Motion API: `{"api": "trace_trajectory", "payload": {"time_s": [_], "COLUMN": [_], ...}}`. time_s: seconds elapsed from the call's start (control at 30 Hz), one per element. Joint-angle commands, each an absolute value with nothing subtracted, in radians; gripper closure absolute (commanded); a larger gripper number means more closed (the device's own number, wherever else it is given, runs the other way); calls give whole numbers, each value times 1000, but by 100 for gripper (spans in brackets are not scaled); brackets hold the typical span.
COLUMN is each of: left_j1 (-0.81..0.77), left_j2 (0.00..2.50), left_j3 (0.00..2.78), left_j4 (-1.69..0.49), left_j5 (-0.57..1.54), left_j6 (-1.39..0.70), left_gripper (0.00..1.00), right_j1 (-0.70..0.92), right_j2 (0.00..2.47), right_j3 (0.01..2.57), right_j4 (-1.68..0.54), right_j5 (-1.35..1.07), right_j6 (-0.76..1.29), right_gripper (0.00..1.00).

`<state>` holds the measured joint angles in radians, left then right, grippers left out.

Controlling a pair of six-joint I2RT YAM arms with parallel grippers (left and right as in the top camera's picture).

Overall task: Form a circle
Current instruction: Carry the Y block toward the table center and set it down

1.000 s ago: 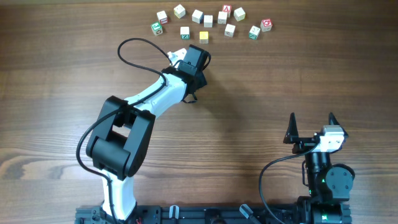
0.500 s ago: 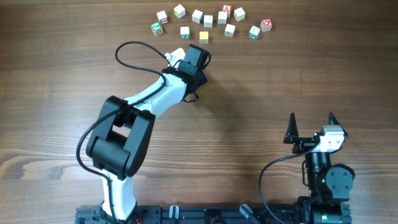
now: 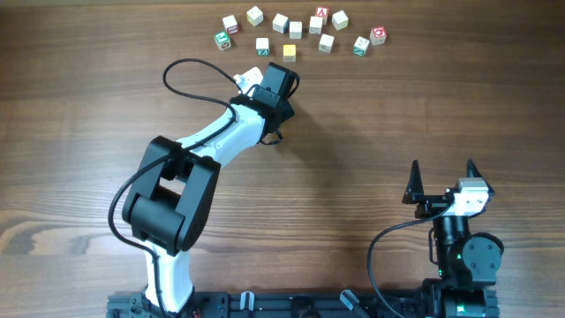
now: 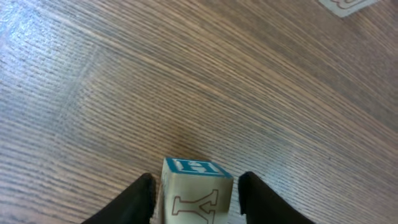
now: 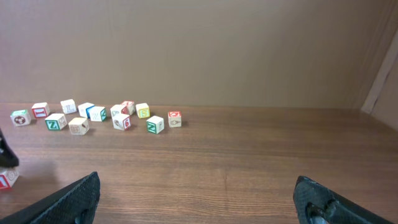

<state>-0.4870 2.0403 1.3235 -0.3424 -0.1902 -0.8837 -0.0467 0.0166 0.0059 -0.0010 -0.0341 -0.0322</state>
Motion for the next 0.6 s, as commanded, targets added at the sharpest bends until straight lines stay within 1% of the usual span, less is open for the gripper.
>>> {"api": "trace_trajectory", "payload": {"time_s": [0.0, 0.13, 0.37, 0.5, 0.53, 0.57], "left_j1": [-487, -487, -487, -487, -487, -487], "left_j2": [2048, 2048, 2048, 2046, 2043, 2033], "left_j3": [1330, 1330, 1330, 1330, 1330, 1330], "left_j4": [-336, -333, -328, -321, -321, -321], "left_j5": [-210, -210, -211, -211, -211, -212], "left_j6": [-884, -907, -985, -984, -984, -982], "left_gripper": [65, 67, 62, 51, 47, 39], "right_j1": [-41, -41, -41, -41, -41, -41], "right_j2": [14, 14, 14, 14, 14, 14], "right_j3": [5, 5, 5, 5, 5, 5], "right_j4": [1, 1, 1, 1, 1, 1], "right_j5": [-50, -50, -50, -50, -50, -50], "right_j6": [-50, -49, -50, -50, -50, -50], "right_gripper": [0, 0, 1, 0, 0, 0]}}
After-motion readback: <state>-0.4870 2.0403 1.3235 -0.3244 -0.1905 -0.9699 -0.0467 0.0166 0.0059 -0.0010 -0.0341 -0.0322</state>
